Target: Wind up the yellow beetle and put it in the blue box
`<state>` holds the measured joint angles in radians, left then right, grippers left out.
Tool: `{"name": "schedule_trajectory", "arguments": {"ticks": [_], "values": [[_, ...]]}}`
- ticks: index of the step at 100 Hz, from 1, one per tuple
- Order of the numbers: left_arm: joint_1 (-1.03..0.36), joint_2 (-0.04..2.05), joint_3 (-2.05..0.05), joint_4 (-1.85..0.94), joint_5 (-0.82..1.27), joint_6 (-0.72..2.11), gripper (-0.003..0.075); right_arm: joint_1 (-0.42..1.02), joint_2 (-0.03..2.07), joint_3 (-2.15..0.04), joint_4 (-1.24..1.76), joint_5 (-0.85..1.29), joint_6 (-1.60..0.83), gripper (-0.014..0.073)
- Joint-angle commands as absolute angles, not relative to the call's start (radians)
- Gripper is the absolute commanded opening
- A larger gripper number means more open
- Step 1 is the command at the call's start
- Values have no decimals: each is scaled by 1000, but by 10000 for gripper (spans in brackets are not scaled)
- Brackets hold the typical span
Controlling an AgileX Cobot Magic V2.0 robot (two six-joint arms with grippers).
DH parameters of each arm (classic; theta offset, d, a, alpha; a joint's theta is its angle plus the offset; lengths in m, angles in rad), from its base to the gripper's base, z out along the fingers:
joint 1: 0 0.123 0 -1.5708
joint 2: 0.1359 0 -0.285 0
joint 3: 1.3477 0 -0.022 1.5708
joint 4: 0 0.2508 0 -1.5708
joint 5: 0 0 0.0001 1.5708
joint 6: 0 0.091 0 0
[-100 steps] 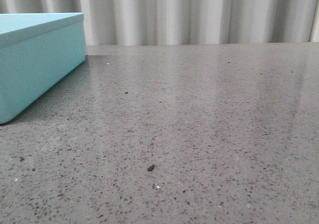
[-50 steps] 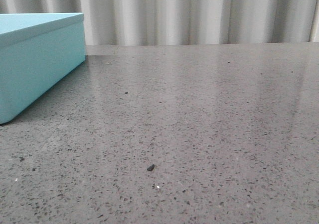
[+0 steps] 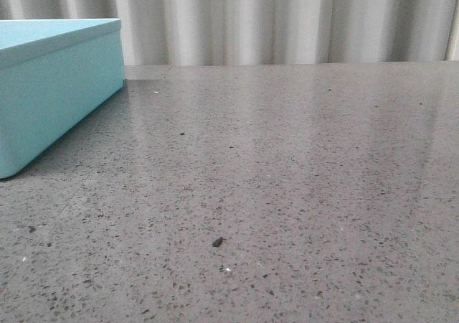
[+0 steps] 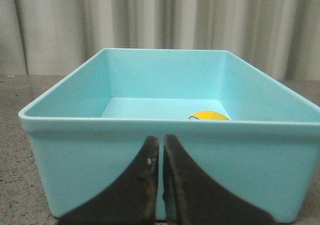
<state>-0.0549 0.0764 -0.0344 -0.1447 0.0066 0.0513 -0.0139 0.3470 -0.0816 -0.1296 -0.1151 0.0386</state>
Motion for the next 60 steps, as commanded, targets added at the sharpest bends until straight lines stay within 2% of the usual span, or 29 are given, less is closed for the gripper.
{"name": "schedule_trajectory", "arguments": {"ticks": [1, 10, 44, 60], "values": [[-27, 67, -13, -36, -148, -99, -21, -19, 353, -106, -139, -197, 31, -62], [10, 3, 28, -11, -134, -103, -21, -19, 353, -106, -139, -197, 31, -62], [30, -39, 27, 85, 296, -238, -21, -19, 357, -105, -139, -197, 31, -62], [30, -37, 27, 64, 298, -238, -21, -19, 357, -105, -139, -197, 31, -62]]}}
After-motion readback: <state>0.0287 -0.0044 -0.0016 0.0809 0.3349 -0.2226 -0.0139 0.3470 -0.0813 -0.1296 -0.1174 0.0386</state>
